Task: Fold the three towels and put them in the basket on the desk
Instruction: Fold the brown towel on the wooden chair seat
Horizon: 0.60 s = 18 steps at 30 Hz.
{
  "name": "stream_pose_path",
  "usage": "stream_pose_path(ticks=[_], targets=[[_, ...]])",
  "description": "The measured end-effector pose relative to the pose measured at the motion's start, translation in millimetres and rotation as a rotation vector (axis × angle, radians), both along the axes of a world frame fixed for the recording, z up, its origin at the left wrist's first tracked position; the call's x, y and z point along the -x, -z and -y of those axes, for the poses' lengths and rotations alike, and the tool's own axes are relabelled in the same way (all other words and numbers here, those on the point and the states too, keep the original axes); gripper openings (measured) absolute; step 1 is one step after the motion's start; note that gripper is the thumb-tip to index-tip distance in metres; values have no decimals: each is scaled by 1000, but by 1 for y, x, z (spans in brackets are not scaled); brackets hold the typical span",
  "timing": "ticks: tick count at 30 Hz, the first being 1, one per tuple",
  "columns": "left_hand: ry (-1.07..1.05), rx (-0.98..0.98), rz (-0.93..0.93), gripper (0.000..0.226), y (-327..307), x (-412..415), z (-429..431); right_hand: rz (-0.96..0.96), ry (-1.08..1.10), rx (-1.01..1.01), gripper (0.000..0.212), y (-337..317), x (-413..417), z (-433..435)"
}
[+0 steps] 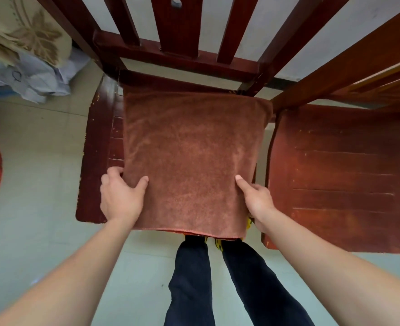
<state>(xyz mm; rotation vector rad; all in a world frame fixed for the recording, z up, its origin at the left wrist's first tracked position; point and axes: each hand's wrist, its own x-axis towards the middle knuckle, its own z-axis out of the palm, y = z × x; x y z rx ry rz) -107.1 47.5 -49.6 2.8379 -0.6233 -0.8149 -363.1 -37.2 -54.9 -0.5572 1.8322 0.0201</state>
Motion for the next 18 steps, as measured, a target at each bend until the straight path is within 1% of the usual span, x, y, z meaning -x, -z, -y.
stream_pose_path(ticks=[2,3,6,8,11,12,15,18], targets=[[-127,-45,-20,62,0,10,-24,28,22,4,44,0,7,-21],[-169,-52,-37,59,-2,13,-33,20,23,19,37,-1,10,-29],[-229,6,-184,34,-2,11,-50,-62,-22,41,20,-8,22,-45],[-299,75,-299,24,-2,1,-57,-93,-48,56,19,-12,28,-50],[-448,212,-432,28,-6,-22,-61,-155,-90,177,27,-23,27,-50],[-461,240,-448,28,-9,-28,-64,-169,-119,231,27,-29,23,-52],[-424,296,-383,33,-20,-41,-64,-163,-168,353,23,-43,5,-61],[-377,302,-309,34,-19,-60,-71,-193,-203,377,22,-43,-15,-79]])
